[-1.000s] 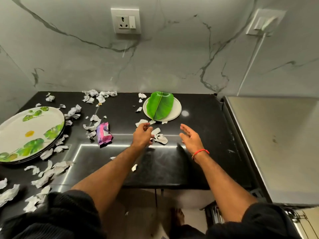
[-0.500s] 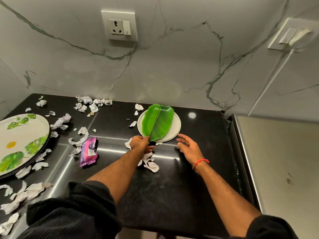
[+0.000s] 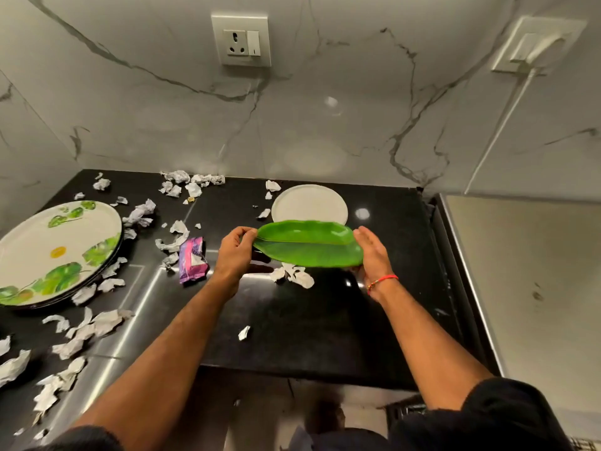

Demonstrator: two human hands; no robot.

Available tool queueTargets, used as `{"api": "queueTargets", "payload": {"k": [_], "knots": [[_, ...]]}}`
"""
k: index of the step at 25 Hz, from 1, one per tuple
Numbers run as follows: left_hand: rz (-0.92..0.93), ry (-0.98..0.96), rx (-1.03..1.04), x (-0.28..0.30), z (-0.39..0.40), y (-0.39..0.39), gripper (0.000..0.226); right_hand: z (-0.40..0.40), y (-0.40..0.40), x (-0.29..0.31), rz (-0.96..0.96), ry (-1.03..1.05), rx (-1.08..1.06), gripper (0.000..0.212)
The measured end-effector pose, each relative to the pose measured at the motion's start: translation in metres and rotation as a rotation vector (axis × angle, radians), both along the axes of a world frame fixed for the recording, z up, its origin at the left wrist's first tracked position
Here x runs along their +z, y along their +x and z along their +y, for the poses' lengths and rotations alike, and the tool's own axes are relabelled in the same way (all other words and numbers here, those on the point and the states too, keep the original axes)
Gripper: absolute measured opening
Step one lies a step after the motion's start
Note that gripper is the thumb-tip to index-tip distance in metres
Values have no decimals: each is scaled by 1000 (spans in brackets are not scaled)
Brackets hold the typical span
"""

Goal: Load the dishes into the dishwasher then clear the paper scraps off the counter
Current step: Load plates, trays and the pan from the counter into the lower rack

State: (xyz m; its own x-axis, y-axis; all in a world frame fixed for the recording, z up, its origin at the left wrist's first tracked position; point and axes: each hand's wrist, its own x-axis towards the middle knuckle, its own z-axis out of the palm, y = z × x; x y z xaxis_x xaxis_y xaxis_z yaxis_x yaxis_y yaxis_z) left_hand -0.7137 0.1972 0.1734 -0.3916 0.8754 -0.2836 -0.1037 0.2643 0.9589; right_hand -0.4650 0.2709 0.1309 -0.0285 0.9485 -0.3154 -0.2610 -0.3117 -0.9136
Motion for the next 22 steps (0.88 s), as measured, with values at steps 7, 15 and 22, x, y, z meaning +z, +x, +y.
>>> {"api": "queueTargets", "payload": {"k": [7, 15, 22], "knots": [[7, -48, -191, -5, -91, 46, 25, -161, 49, -9, -48, 26, -162, 29], [-69, -172, -679, -31, -183, 172, 25, -330, 161, -48, -29, -194, -523, 33], [-72, -384, -1167, -69, -218, 313, 27, -436, 263, -98, 95, -441, -848, 31]]}}
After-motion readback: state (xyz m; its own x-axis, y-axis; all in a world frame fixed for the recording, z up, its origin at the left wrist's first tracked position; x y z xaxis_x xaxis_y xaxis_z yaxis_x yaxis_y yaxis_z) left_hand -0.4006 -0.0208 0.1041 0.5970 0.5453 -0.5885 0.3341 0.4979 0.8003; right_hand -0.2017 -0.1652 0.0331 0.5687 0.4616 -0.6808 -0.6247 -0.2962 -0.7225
